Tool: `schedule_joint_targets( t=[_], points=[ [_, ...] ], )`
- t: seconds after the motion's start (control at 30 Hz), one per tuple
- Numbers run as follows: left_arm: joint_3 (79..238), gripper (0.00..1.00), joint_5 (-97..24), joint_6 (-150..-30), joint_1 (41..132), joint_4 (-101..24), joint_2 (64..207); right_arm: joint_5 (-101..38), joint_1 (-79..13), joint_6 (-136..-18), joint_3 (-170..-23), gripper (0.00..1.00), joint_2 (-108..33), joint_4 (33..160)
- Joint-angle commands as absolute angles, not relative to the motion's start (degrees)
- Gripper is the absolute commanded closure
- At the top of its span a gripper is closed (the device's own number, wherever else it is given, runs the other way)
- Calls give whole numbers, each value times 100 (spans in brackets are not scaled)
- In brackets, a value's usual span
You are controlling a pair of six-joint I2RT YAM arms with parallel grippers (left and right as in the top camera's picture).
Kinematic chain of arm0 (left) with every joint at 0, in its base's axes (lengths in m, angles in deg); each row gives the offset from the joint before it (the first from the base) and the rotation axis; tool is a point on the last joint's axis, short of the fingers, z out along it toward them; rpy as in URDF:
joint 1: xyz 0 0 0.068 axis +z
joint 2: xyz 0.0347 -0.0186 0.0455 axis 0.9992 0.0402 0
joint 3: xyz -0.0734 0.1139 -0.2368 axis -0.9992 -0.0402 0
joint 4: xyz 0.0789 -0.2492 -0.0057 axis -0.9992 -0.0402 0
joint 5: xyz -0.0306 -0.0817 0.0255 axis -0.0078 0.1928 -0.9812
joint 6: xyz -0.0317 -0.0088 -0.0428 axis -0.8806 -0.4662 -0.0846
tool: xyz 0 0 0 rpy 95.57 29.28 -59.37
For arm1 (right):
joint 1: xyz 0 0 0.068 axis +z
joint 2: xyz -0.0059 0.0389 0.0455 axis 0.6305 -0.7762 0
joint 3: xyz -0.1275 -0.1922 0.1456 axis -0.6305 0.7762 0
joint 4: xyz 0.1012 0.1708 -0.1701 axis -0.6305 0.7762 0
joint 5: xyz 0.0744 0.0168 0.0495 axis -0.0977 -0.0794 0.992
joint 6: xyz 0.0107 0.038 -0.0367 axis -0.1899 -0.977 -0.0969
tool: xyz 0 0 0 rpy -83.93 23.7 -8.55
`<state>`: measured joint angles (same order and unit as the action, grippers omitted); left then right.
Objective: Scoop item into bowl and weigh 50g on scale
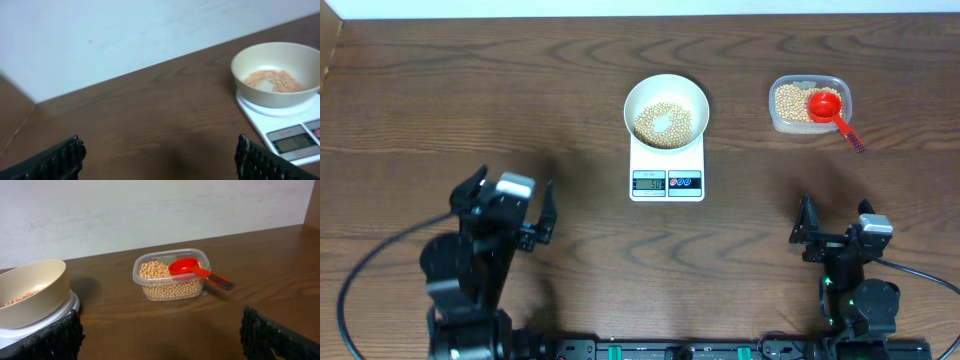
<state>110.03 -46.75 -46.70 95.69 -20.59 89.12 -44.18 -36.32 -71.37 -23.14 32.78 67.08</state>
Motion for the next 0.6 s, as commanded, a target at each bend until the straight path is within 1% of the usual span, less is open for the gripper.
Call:
schedule_joint_targets(
  t=[0.0,0.1,0.17,0.4,0.57],
  points=[
    [10397,2,-4917,-5339,9905,-1941,8149,-4405,-3599,-7069,-2301,1,3316,6730],
    [9954,2,-5496,-5783,9931,-1784,7634,-4405,-3599,-7069,-2301,1,3316,6730],
    [9670,2,-5748,-5857,9929,-1681,7332,-4405,-3599,-7069,-2301,1,3316,6730],
    [8931,2,-6113,-5877,9931,-1534,6615,-4403,-3599,-7069,-2301,1,3316,6730],
    [8529,2,-6172,-5874,9925,-1532,6383,-4403,-3599,-7069,-2301,1,3316,6730]
  ],
)
